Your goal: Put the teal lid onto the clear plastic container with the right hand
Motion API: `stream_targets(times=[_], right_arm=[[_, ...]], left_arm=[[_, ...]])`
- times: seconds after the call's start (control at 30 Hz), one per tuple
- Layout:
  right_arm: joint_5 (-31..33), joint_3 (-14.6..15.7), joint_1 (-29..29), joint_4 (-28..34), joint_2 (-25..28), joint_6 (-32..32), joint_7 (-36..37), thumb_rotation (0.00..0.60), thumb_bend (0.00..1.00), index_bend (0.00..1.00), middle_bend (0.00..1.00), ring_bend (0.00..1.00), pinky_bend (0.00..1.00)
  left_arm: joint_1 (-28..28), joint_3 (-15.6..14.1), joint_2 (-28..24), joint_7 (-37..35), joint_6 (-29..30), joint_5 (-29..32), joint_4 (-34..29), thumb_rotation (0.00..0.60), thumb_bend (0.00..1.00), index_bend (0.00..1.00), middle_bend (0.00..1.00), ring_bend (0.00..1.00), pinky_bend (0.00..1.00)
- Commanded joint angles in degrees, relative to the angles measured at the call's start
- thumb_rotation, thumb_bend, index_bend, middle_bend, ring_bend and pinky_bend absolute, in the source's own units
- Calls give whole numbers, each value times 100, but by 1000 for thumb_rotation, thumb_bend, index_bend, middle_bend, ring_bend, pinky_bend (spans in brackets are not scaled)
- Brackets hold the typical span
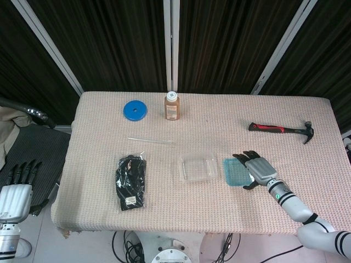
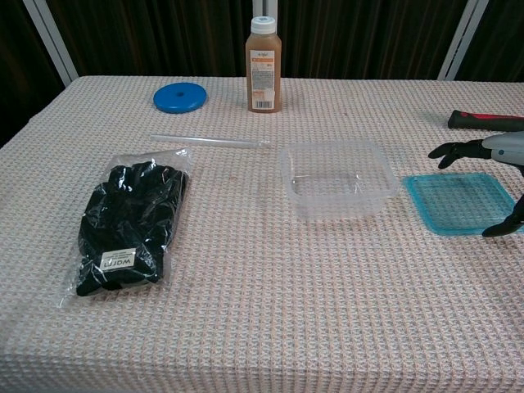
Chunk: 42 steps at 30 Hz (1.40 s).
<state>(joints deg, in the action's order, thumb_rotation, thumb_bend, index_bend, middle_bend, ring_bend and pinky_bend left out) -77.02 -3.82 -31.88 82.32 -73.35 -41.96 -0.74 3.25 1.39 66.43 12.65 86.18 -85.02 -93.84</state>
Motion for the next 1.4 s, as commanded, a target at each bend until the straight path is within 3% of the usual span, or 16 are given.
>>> stream_targets(times=[0.03,0.37,0.6,0.73,0.93,1.13,1.4], right_arm=[[2,30,-19,-31,-20,7,33,600,26,0,132,0,0],[55,95,-100,-270,-137,72,205,600,61,0,161,0,0],[-124,118,-92,-294,-112,-105,483,600,158,0,279,0,0],[-277,105,-64,49,159,-314,601,600,166,0,317,0,0],[-256,-27,-212,1060,837,-363,228,600,167,0,324,0,0],[524,-284,-564,1972,1083,-199,-850,600,167,0,326,0,0],[2037,-461,-1408,2278,577,-24,-2202,600,166,0,325,0,0]], left_arm=[[0,-2,4,10,-9,9,-3,600,0,69,33,0,2],[-3,0,0,16,-38,54,-31,600,0,69,33,0,2],[-8,-10,-2,48,-37,49,-55,600,0,69,33,0,2],[-11,-16,-17,64,-44,55,-77,600,0,69,32,0,2],[-18,-20,-37,81,11,-13,-95,600,0,69,33,0,2],[-38,-31,-1,22,44,-41,-33,600,0,69,32,0,2],[-35,-43,43,-120,28,-73,121,600,0,69,33,0,2]])
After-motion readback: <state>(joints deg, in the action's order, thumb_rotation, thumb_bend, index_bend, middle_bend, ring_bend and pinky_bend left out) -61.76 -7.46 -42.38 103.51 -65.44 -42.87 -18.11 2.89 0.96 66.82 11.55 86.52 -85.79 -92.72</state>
